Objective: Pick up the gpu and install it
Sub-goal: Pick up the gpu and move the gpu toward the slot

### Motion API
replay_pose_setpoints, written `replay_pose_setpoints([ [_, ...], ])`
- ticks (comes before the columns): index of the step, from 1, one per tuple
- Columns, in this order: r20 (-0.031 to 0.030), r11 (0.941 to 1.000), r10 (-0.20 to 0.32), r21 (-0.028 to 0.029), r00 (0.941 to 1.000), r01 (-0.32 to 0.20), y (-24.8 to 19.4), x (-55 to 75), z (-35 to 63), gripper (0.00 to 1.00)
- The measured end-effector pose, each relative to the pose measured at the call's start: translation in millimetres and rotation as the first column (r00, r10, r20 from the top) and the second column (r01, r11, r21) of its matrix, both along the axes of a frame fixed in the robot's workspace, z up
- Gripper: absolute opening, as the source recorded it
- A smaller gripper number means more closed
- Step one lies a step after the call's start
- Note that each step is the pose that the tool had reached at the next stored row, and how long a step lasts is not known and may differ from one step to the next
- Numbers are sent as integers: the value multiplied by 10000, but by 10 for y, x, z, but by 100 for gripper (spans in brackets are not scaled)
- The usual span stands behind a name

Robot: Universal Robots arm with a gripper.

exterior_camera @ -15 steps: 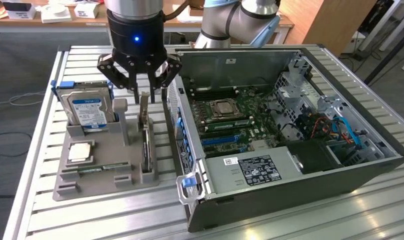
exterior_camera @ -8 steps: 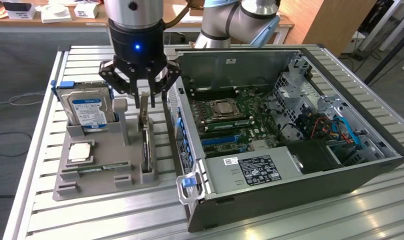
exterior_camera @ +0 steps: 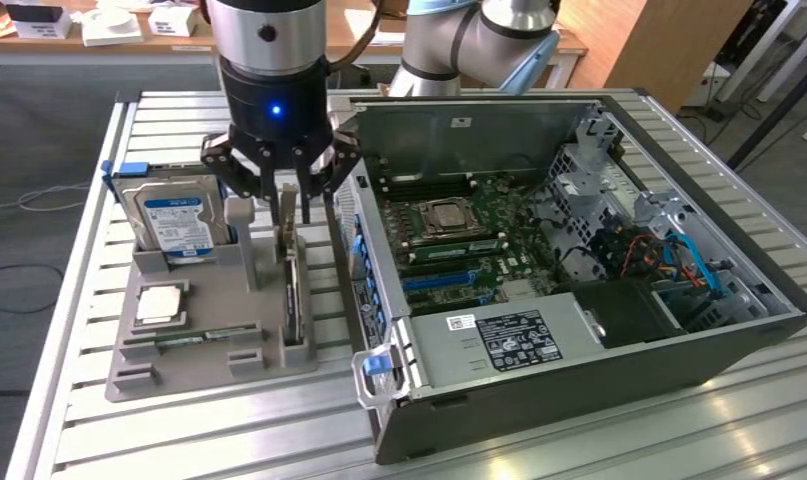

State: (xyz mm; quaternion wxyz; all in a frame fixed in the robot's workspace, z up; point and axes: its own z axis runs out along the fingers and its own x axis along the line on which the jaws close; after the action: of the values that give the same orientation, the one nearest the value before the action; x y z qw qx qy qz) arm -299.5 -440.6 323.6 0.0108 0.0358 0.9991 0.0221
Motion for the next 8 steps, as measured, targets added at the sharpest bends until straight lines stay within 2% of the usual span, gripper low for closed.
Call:
replay_pose_setpoints([
  [8, 0, 10000, 2, 0, 10000, -2, 0, 0, -125, 36],
])
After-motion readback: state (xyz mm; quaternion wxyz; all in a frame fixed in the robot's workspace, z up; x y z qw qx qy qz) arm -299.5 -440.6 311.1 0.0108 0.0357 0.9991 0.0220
